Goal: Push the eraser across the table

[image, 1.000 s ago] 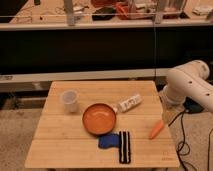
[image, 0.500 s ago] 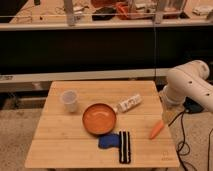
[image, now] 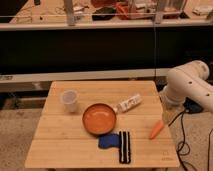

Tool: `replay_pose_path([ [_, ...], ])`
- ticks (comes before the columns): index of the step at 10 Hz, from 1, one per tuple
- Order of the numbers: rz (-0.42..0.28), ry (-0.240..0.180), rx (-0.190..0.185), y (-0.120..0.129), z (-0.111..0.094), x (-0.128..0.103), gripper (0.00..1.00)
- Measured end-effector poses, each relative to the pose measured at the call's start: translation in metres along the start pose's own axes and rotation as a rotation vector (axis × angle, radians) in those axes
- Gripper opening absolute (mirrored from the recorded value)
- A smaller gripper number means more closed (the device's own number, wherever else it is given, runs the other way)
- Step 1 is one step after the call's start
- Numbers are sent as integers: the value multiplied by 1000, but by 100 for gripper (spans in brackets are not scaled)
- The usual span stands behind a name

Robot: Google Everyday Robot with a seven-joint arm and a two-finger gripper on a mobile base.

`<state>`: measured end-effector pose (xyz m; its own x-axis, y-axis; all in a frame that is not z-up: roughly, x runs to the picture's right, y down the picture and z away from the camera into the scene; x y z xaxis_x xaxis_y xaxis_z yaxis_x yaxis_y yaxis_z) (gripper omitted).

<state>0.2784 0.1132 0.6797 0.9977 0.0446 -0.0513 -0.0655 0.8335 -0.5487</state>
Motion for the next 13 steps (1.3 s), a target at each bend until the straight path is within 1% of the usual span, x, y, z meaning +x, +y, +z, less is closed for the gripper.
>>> replay_pose_path([
  [2,18,-8,-20,17,-1,-6,80],
  [4,21,-12,-26,19,1,-10,80],
  [8,33,-30,-40,40,6,-18,80],
  [10,32,-40,-46,42,8,-24,80],
  [13,29,-53,-55,55,13,-32,80],
])
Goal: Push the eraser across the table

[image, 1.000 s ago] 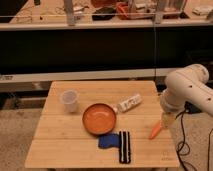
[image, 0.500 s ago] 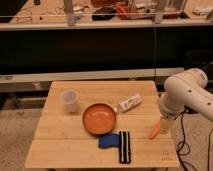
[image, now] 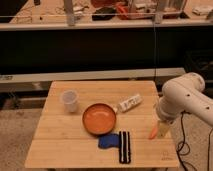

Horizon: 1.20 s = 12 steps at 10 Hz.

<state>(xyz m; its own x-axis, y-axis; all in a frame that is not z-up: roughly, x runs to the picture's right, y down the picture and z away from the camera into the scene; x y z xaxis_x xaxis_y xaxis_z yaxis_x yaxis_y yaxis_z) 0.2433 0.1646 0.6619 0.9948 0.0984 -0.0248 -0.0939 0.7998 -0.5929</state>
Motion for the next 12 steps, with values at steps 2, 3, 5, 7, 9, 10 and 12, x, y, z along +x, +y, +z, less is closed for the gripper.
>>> replay_pose_path([
  [2,-12,-9,-8,7,7,-7,80],
  [3,-16,-14,-13,11,10,-10,80],
  [5,-16,-24,-25,23,17,-11,80],
  [7,-22,-42,-42,33,26,-18,80],
  [9,-24,-56,-54,41,36,-22,80],
  [10,-23,-62,-59,44,38,-22,80],
  [12,-24,-75,-68,52,53,-22,80],
])
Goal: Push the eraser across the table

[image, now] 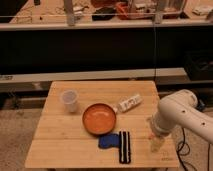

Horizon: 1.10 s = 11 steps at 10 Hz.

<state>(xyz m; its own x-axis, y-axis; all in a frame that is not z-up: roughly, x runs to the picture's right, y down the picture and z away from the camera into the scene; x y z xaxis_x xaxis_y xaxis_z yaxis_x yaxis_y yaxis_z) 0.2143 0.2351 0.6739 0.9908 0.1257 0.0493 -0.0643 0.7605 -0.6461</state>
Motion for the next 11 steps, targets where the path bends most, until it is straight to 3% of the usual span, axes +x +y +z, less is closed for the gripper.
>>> replay_pose_path([
  [4,-14,-15,-11,10,28,0,78],
  [7,-30,-36,-19,19,51,4,52],
  [11,-56,-57,-28,27,73,5,10],
])
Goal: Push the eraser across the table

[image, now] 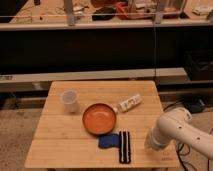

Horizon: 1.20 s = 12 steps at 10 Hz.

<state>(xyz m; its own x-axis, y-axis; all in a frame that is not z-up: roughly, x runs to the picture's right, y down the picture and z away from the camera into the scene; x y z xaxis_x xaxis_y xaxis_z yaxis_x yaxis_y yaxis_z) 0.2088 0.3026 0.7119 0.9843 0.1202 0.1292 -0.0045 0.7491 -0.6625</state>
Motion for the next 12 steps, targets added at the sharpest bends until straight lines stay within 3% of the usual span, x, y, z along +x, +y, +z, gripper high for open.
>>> replay_pose_path([
  [2,-27,0,6,-3,5,-17,0],
  [5,-113,0,2,-10,20,-59,0],
  [10,-197,-2,4,-25,37,-100,0],
  [12,-203,-11,11,-27,41,-104,0],
])
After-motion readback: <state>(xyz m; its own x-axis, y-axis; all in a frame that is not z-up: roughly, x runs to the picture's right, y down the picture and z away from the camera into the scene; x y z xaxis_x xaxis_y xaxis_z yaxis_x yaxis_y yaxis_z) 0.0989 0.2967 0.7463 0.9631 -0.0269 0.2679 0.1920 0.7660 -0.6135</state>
